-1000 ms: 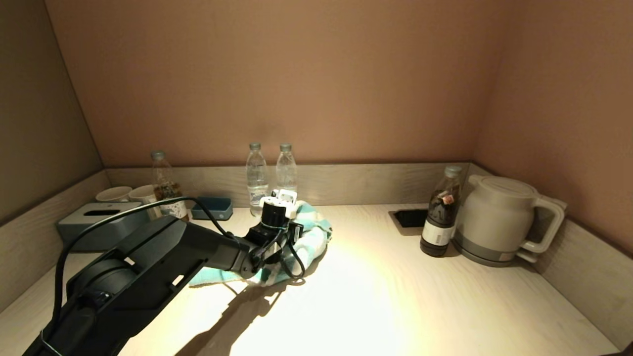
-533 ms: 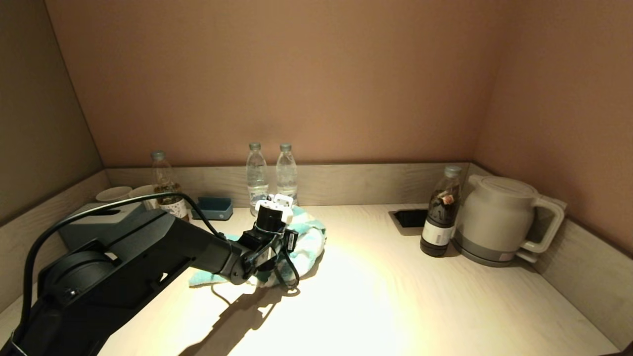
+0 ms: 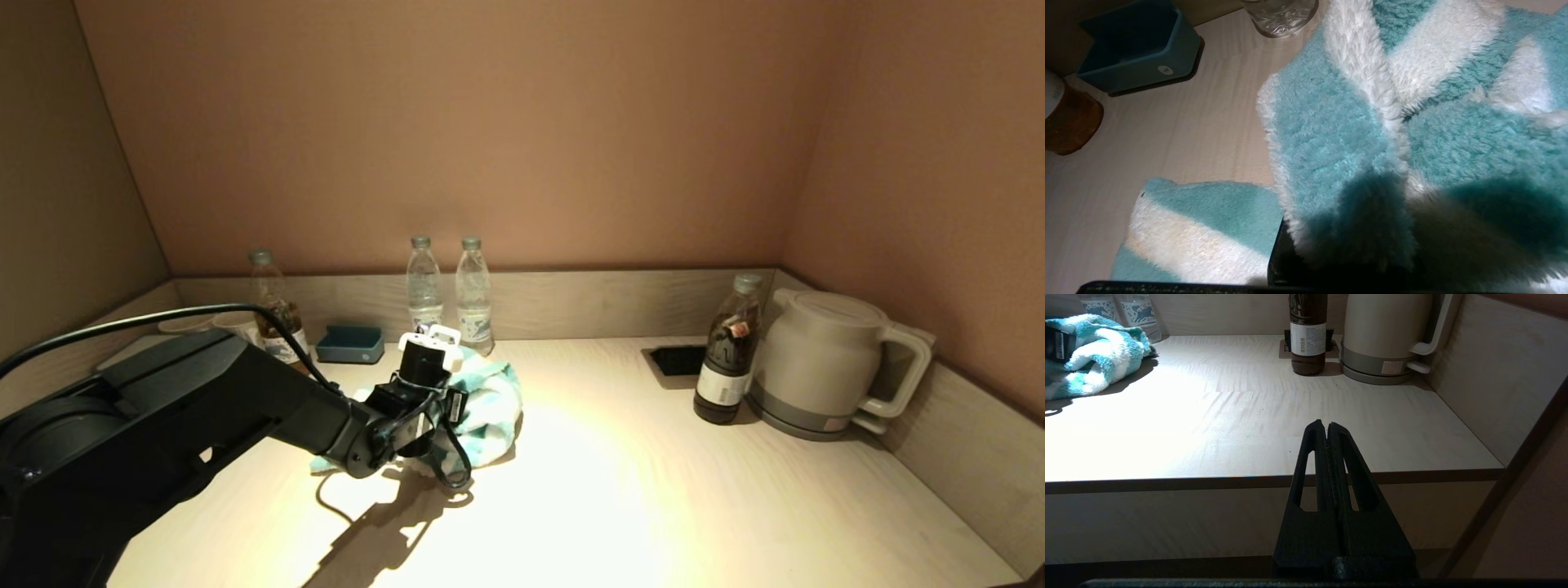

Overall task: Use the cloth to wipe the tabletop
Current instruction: Sweep the stains on the table

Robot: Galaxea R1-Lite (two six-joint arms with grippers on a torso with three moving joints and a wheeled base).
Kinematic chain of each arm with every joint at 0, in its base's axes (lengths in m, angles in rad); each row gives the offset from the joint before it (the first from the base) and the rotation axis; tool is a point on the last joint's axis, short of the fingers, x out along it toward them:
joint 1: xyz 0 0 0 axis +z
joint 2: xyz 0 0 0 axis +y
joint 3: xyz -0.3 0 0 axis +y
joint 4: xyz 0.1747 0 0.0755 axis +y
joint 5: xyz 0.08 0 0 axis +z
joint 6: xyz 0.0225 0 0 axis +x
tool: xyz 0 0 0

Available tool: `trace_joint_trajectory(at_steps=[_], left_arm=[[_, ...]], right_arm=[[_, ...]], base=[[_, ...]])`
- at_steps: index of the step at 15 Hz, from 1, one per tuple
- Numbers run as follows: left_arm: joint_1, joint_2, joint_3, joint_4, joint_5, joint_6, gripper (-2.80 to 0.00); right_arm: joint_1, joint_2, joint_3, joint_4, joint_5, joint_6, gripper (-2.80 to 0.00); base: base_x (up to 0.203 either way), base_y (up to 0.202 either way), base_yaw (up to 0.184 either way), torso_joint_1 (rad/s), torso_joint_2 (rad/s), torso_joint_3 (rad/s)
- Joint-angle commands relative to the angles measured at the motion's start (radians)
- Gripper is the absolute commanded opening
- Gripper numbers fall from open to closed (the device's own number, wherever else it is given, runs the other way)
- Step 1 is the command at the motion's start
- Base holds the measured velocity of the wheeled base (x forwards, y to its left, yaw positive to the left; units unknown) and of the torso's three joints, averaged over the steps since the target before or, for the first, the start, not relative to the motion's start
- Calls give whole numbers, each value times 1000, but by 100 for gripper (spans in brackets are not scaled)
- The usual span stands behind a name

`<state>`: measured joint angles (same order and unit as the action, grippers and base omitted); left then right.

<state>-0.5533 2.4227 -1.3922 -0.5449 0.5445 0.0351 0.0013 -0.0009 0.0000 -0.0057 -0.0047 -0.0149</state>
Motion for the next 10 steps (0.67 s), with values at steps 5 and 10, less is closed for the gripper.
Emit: trace_joint_trajectory(at_steps=[5,10], left_arm=[[72,-75,114,-33,6,10,-280],[179,-122,234,-104,0,48,-280]], right_arm=[[0,1,0,0,-1,0,-280],[0,1,0,0,0,0,-280]], base=[[0,0,0,0,0,0],[0,0,0,0,0,0]])
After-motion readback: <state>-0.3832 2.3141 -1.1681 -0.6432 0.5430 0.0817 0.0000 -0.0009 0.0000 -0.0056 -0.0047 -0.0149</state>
